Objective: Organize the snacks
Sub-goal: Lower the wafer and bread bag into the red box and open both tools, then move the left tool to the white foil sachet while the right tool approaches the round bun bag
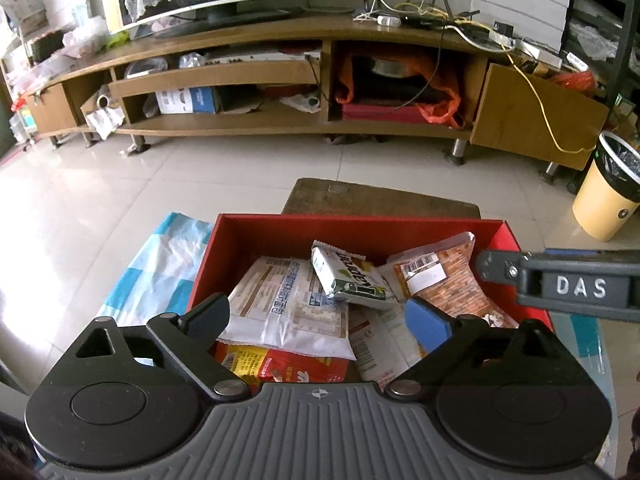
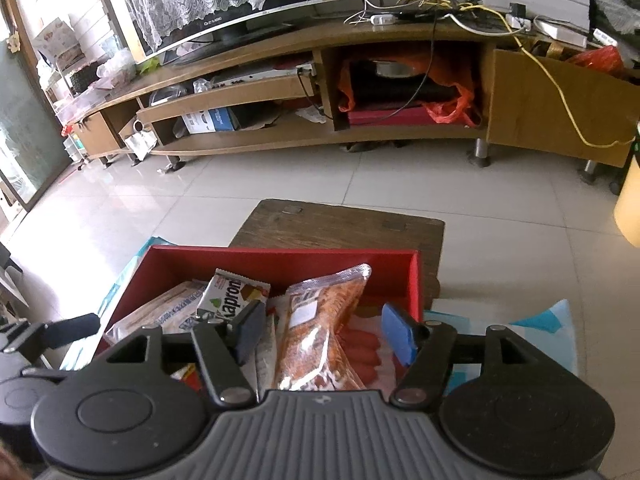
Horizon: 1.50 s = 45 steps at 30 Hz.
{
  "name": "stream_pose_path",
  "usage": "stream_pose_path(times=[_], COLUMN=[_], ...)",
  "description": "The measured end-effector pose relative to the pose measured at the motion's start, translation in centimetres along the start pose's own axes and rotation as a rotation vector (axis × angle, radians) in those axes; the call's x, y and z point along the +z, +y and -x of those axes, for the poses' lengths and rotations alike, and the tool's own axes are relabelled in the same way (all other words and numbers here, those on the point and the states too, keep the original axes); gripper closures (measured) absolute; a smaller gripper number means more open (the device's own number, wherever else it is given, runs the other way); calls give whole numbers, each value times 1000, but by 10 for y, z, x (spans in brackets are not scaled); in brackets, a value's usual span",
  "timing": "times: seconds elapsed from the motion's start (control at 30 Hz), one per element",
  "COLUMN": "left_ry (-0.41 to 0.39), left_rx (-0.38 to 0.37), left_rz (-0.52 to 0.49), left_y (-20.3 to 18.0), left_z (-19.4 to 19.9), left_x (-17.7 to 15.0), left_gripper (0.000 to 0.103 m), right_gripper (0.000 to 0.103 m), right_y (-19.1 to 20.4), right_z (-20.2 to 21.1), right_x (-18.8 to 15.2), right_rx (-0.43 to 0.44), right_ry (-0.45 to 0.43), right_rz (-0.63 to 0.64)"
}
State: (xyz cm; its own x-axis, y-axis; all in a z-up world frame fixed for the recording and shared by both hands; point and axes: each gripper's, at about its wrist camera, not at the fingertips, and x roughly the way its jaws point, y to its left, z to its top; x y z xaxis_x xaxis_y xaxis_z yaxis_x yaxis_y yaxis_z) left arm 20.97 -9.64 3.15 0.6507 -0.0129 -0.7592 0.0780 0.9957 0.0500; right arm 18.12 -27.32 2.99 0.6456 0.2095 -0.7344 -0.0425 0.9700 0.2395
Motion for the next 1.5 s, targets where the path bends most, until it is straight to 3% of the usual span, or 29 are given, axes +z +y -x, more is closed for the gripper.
stream_pose_path(times=[0.4,0.77,1.13,1.37,1.5], left_ry=[-22,21,232,450,504], left_rx=[-34,-124,-261,-392,-371], left_rz=[-2,-55,-163,-38,30], left_y=[-5,-28,-71,-82,-94], left_z=[25,49,54,46,36], left_x=[-9,-45,-124,-169,-184], left_gripper=[1,0,0,0,0], right_gripper=[37,32,28,26,25], right_y=[-17,-56,-77,-88,-90], right_z=[27,47,57,62,68], right_x=[-20,-64,-101,-104,-102], right_rx=[-26,-105,-107,-60,-39], right_ry=[12,111,207,209,191], right_rz=[-38,-81,-61,-92,-89])
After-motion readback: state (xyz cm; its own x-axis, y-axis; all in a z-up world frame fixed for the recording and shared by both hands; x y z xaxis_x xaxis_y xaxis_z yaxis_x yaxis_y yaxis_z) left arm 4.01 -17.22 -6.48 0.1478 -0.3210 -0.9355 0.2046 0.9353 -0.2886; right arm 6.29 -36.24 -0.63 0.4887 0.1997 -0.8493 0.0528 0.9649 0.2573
